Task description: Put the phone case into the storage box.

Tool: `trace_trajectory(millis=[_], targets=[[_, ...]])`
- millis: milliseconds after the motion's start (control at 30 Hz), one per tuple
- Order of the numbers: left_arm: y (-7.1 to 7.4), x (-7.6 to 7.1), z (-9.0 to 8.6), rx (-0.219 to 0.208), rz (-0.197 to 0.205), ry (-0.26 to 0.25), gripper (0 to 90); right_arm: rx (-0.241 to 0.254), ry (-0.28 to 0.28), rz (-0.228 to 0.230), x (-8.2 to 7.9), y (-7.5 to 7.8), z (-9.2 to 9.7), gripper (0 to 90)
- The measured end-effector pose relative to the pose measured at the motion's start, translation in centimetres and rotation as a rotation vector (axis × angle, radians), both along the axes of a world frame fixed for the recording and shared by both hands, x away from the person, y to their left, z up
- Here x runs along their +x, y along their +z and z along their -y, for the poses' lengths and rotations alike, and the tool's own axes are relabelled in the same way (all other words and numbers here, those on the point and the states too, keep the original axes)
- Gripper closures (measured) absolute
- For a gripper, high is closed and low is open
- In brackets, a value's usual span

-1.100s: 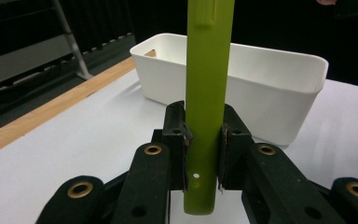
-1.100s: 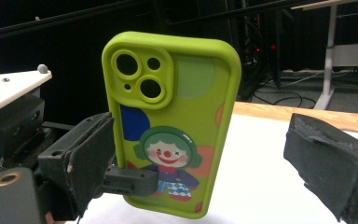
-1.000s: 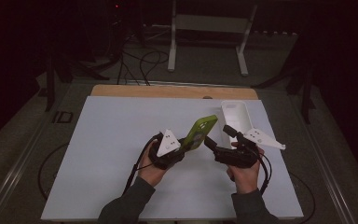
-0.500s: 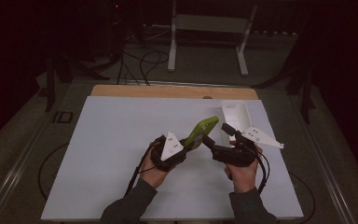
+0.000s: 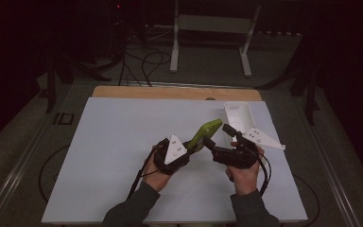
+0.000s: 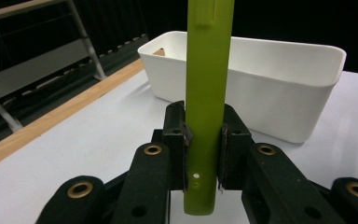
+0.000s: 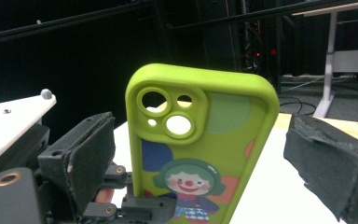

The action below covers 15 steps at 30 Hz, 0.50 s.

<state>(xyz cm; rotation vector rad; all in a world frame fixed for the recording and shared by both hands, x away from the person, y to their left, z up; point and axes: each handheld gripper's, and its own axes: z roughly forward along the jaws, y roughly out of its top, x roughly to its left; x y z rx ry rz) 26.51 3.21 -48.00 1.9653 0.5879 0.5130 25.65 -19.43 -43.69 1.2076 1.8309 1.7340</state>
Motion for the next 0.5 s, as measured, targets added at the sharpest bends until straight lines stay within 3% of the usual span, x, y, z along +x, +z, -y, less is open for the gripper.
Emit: trace_trajectory(millis=[267, 500], targets=[[-0.09, -0.07, 0.20, 0.000, 0.005, 0.001, 77.5, 0.002, -0.003, 0.003, 0.06, 0.06, -0.17, 8.6], [-0.11, -0.11, 0.34, -0.003, 0.005, 0.001, 77.6, 0.003, -0.024, -0.030, 0.45, 0.12, -0.38, 8.7]])
